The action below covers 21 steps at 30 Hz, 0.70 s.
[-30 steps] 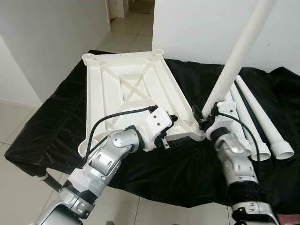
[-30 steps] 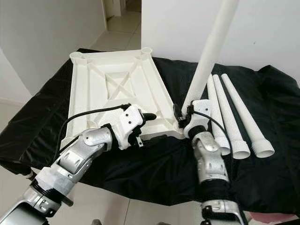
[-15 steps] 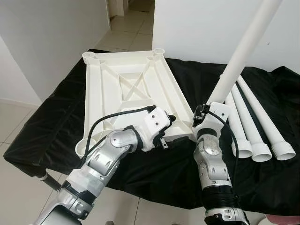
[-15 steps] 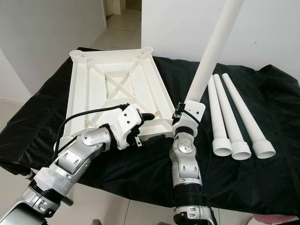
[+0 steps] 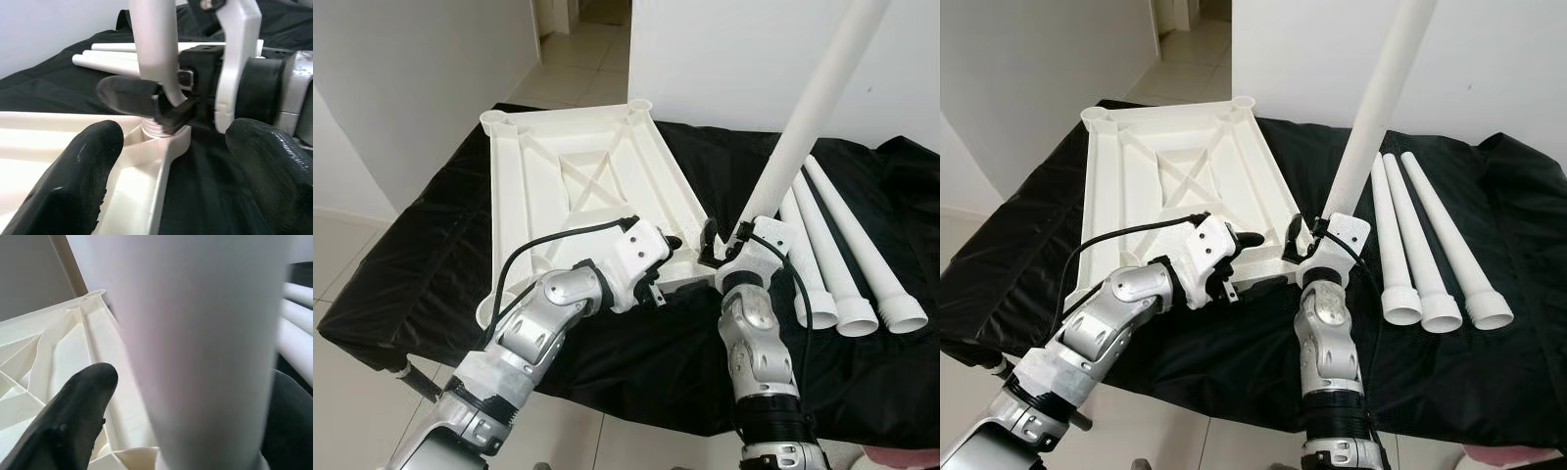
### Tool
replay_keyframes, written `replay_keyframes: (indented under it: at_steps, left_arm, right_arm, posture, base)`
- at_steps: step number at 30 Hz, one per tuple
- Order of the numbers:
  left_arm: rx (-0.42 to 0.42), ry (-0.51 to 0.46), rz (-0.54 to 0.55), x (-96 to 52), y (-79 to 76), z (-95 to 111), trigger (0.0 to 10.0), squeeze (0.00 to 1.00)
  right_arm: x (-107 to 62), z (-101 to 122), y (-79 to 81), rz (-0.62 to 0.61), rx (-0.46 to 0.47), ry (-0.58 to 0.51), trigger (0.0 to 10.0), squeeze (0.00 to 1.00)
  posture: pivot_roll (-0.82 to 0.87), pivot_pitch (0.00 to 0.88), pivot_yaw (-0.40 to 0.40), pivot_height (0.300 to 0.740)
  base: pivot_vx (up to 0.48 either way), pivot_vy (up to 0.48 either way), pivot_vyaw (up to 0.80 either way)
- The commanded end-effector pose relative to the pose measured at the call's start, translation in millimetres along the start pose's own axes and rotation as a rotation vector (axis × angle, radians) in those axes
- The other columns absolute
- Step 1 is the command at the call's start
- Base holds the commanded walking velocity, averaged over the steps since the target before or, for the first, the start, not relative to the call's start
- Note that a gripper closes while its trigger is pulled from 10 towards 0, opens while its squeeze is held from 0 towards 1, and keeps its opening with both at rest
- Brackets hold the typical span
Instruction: Building children table
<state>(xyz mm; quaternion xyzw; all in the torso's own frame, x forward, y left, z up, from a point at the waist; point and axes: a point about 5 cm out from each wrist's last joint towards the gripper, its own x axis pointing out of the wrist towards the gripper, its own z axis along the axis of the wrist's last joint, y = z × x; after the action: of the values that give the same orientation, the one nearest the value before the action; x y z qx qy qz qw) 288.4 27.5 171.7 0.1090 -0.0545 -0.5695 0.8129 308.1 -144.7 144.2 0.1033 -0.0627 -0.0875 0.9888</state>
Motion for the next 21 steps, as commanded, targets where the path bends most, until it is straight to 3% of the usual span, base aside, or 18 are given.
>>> replay_keyframes:
  at_steps: [1, 5, 6, 7, 11, 12, 21]
  left_arm:
    - [0.005, -0.003, -0.018, -0.1, 2.5, 1.1, 10.0, 0.00]
    - [0.006, -0.004, -0.015, 0.1, 3.3, 1.5, 10.0, 0.00]
    - [0.006, -0.005, -0.014, 0.1, 3.5, 1.6, 10.0, 0.00]
    - [0.006, -0.005, -0.013, 0.1, 3.4, 1.7, 10.0, 0.00]
    - [0.006, -0.005, -0.014, -0.2, 3.2, 1.7, 10.0, 0.00]
    - [-0.004, 0.000, -0.038, -0.8, -1.2, -0.5, 10.0, 0.00]
    - [-0.011, 0.017, -0.089, -1.4, -9.7, -6.4, 10.0, 0.00]
  right_arm:
    - [-0.7, 2.4, -1.4, 0.014, 0.007, -0.017, 10.0, 1.00]
    - [-0.8, 2.6, -2.9, 0.036, -0.002, -0.016, 10.0, 1.00]
    - [-1.4, 3.2, -3.6, 0.092, -0.004, -0.018, 10.0, 0.33]
    - [-1.0, 3.5, -5.6, 0.148, -0.010, -0.015, 10.0, 0.00]
    - [0.9, 3.1, -8.3, 0.215, -0.024, -0.004, 10.0, 0.00]
    - [9.1, 1.1, -19.1, 0.329, -0.091, 0.011, 10.0, 0.00]
    - [20.7, -0.3, -26.9, 0.473, -0.175, 0.034, 10.0, 0.00]
  posture:
    - [-0.08, 0.000, -0.027, 0.740]
    - [-0.08, 0.000, -0.024, 0.740]
    - [-0.08, 0.000, -0.024, 0.740]
    - [-0.08, 0.000, -0.024, 0.740]
    - [-0.08, 0.000, -0.016, 0.740]
    - [-0.08, 0.000, -0.005, 0.740]
    - [-0.08, 0.000, 0.002, 0.740]
  base:
    - [0.000, 0.000, 0.00]
    - [0.000, 0.000, 0.00]
    - [0.000, 0.000, 0.00]
    - [0.000, 0.000, 0.00]
    - [0.000, 0.000, 0.00]
    - [0.000, 0.000, 0.00]
    - [0.000, 0.000, 0.00]
